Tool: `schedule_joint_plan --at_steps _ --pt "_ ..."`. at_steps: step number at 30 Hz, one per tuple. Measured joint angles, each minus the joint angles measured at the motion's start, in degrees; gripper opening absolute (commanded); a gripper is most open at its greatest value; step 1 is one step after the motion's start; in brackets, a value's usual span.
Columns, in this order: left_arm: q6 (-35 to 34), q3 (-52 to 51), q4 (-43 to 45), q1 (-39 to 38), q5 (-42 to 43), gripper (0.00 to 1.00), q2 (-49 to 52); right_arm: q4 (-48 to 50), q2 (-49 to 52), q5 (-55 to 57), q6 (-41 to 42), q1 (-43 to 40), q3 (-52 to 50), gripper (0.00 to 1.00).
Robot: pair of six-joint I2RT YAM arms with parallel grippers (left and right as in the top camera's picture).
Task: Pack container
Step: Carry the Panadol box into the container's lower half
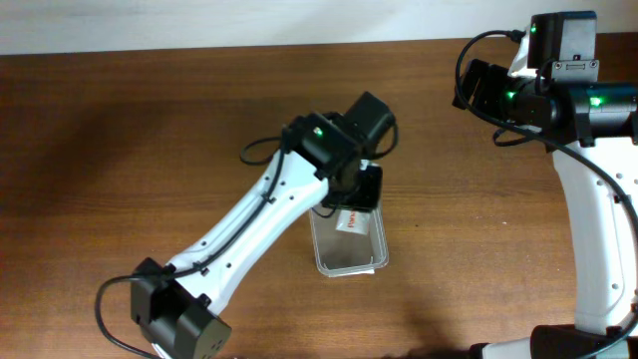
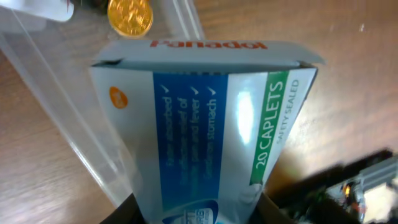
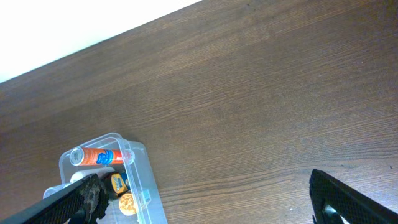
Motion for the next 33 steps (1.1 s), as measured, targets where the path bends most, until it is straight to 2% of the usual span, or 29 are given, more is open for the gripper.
schedule_joint_plan --at_steps 13,15,17,19,24,28,33 --pt "-15.6 -13.4 6.7 -0.8 -3.7 0.16 0.0 0.0 0.0 0.0 0.0 0.0 0.0 0.98" --pt "-17.0 -14.7 6.7 -0.8 -3.7 0.24 0.0 0.0 0.0 0.0 0.0 0.0 0.0 0.98" --pt "-17.8 -15.0 6.7 -0.8 -3.7 0.54 0.0 0.0 0.0 0.0 0.0 0.0 0.0 0.98" --pt "-18.6 -15.0 6.8 -0.8 -3.6 0.60 0.0 0.0 0.0 0.0 0.0 0.0 0.0 0.98" --pt "-19.3 -15.0 6.9 -0.8 -3.4 0.59 0.0 0.0 0.0 0.0 0.0 0.0 0.0 0.98" --pt "-19.9 -15.0 6.8 -0.8 -3.4 0.47 0.0 0.0 0.0 0.0 0.0 0.0 0.0 0.98" --pt "-19.9 -15.0 6.0 -0.4 -2.6 0.48 -0.2 0.0 0.0 0.0 0.0 0.0 0.0 0.98"
